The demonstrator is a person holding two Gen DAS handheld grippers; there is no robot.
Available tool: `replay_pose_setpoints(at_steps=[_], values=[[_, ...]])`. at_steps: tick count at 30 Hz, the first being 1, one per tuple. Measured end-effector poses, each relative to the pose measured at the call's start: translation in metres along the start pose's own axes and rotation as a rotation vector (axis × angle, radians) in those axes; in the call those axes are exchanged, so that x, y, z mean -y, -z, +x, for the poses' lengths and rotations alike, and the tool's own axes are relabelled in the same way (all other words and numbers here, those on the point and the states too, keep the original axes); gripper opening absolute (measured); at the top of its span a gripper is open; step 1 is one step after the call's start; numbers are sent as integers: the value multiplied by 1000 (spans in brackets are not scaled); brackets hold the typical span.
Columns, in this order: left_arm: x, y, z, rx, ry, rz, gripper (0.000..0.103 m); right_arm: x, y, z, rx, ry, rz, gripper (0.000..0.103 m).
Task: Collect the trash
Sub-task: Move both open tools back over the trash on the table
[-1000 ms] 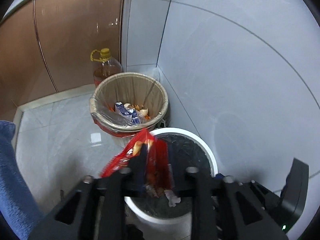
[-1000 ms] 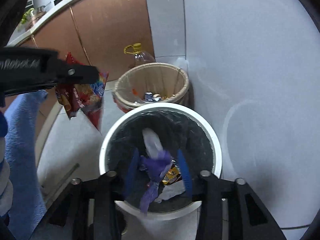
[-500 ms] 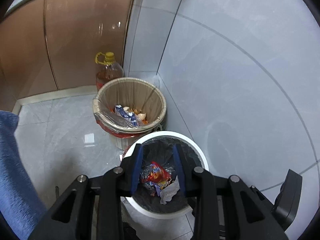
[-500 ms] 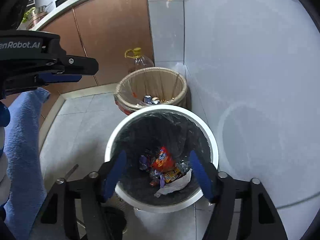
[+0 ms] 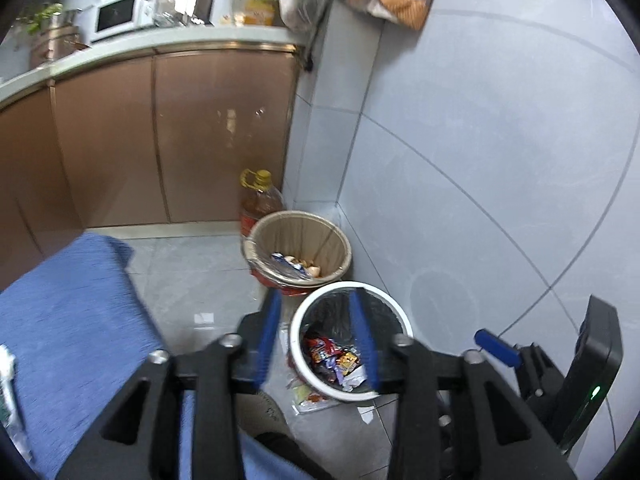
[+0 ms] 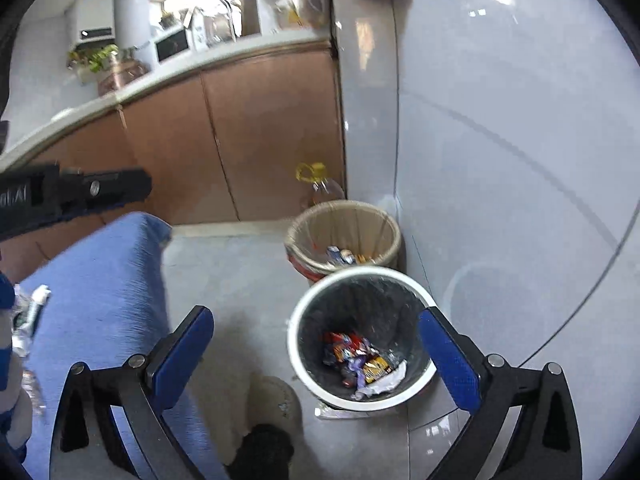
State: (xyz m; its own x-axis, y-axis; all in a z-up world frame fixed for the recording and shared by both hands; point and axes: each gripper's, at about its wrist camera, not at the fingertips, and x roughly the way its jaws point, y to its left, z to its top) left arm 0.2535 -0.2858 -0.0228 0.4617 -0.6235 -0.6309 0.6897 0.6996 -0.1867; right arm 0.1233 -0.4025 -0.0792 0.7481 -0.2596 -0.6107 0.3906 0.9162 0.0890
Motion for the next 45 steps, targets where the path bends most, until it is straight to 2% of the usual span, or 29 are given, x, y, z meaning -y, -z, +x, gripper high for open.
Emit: replay_pose_setpoints(at_steps=[13, 22, 28, 37, 45], values=[[-30, 41, -158, 171, -127, -57, 43, -48, -19, -110, 223, -181, -44, 103], [-49, 84, -238, 234, -232, -113, 43, -83, -11, -165, 290, -310, -107, 103], [-56, 114, -294, 280, -350, -111, 43, -97, -5, -201, 357, -403, -132, 103], [-95, 150, -365, 329, -468, -168, 43, -125, 0, -226, 348, -479, -217, 103], [-149, 191, -391, 311, -522, -247, 43, -148, 9, -224, 308, -524, -246, 103]])
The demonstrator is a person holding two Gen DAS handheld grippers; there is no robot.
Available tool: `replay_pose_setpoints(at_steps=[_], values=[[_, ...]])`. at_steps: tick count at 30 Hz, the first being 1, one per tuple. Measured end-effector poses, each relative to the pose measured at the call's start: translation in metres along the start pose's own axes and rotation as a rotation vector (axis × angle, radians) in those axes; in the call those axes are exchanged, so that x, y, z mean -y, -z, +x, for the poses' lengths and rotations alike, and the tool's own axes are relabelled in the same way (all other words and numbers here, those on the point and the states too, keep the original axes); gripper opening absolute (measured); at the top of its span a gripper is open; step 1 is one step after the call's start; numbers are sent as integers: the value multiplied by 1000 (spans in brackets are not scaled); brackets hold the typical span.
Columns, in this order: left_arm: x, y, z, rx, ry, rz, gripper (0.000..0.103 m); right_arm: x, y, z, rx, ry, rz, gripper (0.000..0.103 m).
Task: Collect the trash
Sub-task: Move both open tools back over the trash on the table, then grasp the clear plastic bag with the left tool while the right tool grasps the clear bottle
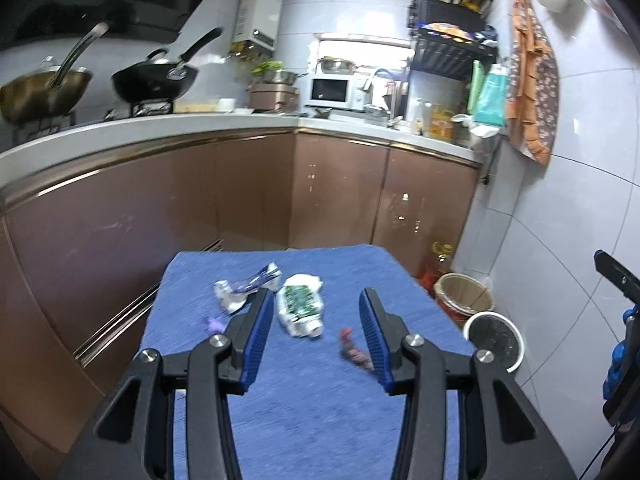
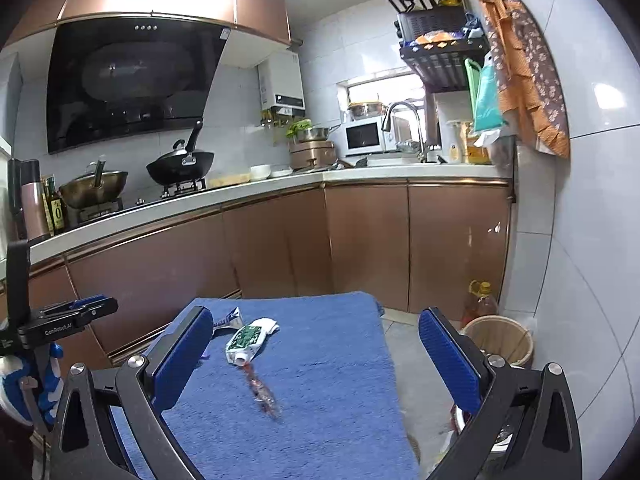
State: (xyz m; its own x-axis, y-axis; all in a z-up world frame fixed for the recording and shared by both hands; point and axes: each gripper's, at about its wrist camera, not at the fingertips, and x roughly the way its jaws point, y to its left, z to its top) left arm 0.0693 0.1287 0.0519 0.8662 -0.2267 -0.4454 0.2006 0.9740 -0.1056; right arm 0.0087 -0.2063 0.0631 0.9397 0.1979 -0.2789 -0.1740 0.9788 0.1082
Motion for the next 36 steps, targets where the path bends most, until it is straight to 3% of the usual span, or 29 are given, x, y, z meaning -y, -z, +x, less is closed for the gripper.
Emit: replay_pose_setpoints(at_steps=[10, 20, 27, 30, 36], values=[[-85, 26, 35, -64, -60, -35, 43, -8, 14, 58, -126, -4, 28, 103], [-132, 72, 106, -203, -60, -87, 43, -9, 36, 128, -277, -8, 33, 103], [-146, 90, 144, -268, -66, -76, 43, -12, 57, 178, -374, -60, 25, 103], [-149, 101, 160, -312, -65, -58, 43, -18, 73, 200, -437, -95, 16, 99], [-153, 114, 181, -360, -49, -66, 43, -33, 110, 241, -583, -185, 6, 79]])
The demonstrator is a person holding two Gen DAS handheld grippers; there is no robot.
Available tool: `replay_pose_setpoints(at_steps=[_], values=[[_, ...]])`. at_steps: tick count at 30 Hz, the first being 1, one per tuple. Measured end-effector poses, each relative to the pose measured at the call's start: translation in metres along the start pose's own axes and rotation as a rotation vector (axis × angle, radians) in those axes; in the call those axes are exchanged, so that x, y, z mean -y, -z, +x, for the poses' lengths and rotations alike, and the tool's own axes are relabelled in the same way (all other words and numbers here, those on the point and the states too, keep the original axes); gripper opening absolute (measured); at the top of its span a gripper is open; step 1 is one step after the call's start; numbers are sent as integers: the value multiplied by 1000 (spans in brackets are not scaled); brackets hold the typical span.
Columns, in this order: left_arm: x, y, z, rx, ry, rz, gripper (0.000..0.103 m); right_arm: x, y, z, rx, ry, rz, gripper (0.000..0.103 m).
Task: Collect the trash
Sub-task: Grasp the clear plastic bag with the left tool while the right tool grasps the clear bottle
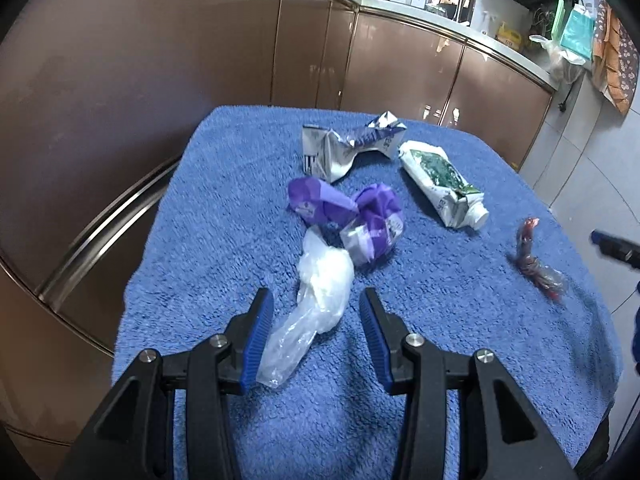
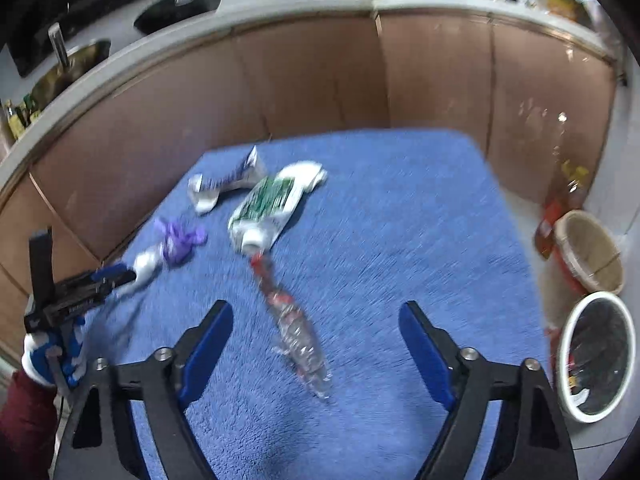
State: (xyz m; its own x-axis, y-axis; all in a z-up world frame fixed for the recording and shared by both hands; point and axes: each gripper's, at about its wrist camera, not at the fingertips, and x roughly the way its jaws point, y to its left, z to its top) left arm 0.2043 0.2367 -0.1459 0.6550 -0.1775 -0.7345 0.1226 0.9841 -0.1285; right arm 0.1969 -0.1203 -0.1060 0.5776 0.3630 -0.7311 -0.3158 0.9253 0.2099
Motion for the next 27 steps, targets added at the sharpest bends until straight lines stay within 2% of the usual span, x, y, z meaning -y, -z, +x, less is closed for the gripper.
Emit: replay_pose_setpoints(at_steps=[5, 10, 11, 12, 14, 18, 27], values=[[-1, 6, 14, -35, 8, -19, 43, -9, 10, 37, -92, -42, -30, 67], [0, 8, 17, -38, 5, -23, 42, -9, 12, 56, -131, -52, -43, 55], [-1, 8, 17, -38, 1, -24, 40, -8, 13, 59, -137, -53, -41, 51], [0, 9, 18, -40, -4, -24, 34, -6, 15, 62, -144, -55, -37, 48], [0, 9, 19, -44, -13, -26, 28, -3, 18, 65, -154, -63, -29, 34], [1, 10, 15, -38, -10, -51, 19, 2, 21, 62, -144, -72, -14, 19], [24, 14, -12, 4, -4, -61, 18, 4, 27, 24, -83, -85, -11, 13]])
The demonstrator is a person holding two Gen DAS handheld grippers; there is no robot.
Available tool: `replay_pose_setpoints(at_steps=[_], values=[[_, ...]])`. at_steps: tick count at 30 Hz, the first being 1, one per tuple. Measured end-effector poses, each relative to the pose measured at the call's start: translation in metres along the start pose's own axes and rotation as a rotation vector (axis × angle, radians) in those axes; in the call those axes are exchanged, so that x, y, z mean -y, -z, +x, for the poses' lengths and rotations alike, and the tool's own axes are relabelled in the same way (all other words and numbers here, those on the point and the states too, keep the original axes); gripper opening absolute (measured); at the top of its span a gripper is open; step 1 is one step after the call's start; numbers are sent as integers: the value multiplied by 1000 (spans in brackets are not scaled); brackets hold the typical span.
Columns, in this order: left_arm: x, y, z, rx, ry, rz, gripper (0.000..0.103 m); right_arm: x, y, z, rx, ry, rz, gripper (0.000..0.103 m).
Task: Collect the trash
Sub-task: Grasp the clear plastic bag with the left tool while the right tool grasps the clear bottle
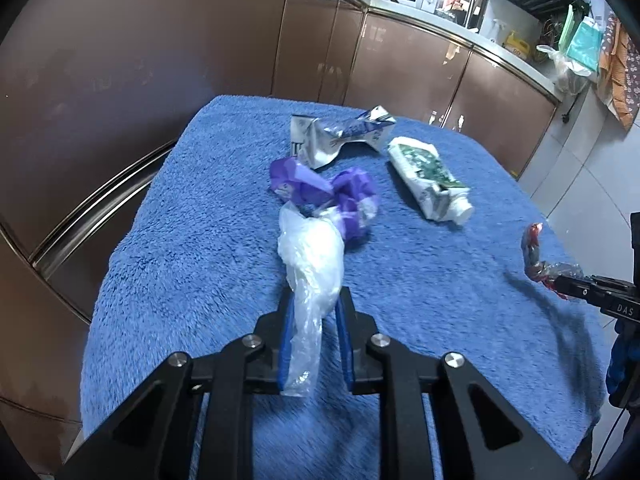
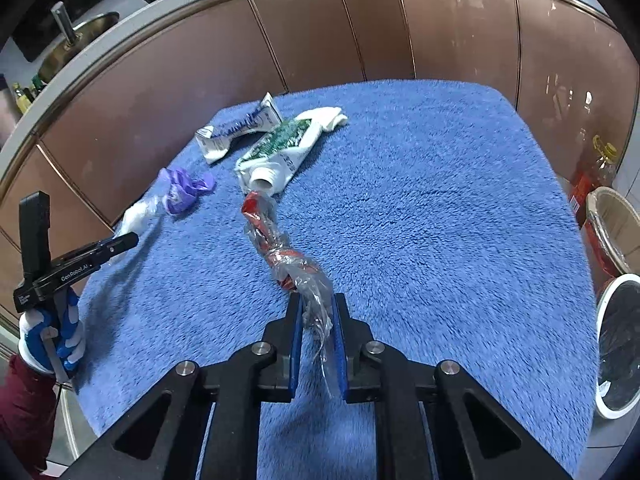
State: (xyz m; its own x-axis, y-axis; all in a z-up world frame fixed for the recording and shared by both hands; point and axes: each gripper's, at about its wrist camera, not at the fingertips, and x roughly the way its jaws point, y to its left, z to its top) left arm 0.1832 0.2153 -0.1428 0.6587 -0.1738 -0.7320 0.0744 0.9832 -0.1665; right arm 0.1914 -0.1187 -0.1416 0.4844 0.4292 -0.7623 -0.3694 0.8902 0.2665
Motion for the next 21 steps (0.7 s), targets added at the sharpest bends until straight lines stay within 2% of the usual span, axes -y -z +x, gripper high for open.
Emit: replay_pose_setpoints(at_steps=[12, 21], values=[[42, 11, -51, 61, 20, 33, 18, 11, 19, -66, 120, -10, 39, 13], [95, 19, -89, 108, 56, 106, 18, 16, 35, -109, 217, -13, 65, 13]])
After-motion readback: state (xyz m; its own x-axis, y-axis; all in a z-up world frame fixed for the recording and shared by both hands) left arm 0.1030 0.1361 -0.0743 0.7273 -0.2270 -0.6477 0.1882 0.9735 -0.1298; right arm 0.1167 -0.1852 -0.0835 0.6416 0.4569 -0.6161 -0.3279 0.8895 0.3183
